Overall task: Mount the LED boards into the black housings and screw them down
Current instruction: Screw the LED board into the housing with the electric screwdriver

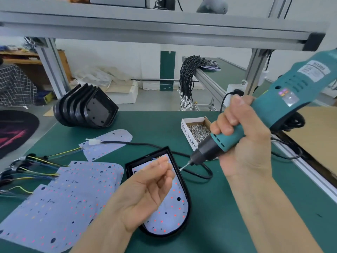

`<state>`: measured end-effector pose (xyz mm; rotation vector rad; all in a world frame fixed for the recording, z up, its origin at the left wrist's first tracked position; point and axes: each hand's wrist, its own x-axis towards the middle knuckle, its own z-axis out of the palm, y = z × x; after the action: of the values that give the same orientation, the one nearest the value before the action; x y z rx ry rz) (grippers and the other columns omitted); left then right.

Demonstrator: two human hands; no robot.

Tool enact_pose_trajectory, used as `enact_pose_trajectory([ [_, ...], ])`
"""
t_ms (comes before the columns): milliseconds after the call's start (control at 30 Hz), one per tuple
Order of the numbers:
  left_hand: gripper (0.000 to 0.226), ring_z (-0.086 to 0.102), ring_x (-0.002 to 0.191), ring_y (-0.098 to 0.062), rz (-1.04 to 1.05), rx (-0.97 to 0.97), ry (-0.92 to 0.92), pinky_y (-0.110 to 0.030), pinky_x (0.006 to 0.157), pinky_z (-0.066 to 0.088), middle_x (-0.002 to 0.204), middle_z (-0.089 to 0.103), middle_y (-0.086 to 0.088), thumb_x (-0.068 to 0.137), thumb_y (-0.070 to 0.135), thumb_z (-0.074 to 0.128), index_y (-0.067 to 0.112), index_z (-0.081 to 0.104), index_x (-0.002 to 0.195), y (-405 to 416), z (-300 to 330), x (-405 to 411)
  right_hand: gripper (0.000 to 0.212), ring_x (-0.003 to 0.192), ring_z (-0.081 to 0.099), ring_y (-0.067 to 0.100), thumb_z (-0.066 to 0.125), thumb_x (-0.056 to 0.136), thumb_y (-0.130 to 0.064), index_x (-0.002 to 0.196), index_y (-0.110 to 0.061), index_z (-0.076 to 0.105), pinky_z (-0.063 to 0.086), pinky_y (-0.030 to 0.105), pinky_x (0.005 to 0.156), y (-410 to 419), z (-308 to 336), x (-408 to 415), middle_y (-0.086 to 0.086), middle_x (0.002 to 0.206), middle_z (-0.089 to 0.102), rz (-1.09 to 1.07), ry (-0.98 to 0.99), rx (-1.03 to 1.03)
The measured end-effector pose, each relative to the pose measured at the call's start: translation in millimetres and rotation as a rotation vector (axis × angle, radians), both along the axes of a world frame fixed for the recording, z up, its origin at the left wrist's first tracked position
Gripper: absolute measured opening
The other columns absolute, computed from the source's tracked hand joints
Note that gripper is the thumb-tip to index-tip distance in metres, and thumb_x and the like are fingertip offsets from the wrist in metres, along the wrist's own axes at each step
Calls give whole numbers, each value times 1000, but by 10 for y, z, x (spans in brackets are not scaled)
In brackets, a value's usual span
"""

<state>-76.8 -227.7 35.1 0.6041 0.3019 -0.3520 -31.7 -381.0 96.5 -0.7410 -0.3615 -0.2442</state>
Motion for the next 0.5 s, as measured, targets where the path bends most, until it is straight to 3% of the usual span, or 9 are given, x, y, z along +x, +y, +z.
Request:
enact_pose_trajectory([
  [133, 20, 64, 51, -18, 6, -95, 63, -26, 45, 56, 70, 66, -11, 53, -4, 74, 2, 71, 72, -36, -26, -78, 26, 40, 37, 6, 57, 84, -10, 67, -21, 40, 40, 21, 48, 90, 15, -43, -8, 52, 37, -23, -20, 18],
  [233, 54, 66, 52, -21, -7, -125, 41, -30, 47, 58, 72, 67, -14, 22, -12, 92, -1, 72, 72, -49, -54, -127, 28, 40, 37, 6, 56, 84, -8, 65, -21, 41, 40, 21, 48, 114, 16, -60, -8, 52, 37, -26, -28, 22],
  [267, 54, 66, 52, -21, -10, -122, 40, -30, 48, 58, 73, 68, -14, 22, -12, 92, -2, 72, 71, -54, -63, -137, 29, 40, 37, 6, 56, 85, -8, 64, -21, 41, 40, 21, 48, 121, 14, -64, -8, 52, 37, -28, -29, 19],
  [367, 18, 65, 51, -19, 11, -72, 37, -27, 48, 58, 71, 68, -13, 50, -5, 75, -1, 73, 67, -88, -58, -151, 30, 41, 37, 7, 55, 86, -7, 63, -22, 42, 39, 21, 48, 134, 5, -73, -8, 53, 38, -27, -31, 5],
  [500, 15, 65, 50, -18, 16, -73, 28, -26, 48, 57, 70, 68, -13, 50, -2, 69, 0, 73, 65, -107, -48, -149, 29, 41, 37, 6, 55, 85, -7, 65, -21, 41, 40, 21, 48, 143, 0, -79, -8, 53, 38, -25, -24, -4],
])
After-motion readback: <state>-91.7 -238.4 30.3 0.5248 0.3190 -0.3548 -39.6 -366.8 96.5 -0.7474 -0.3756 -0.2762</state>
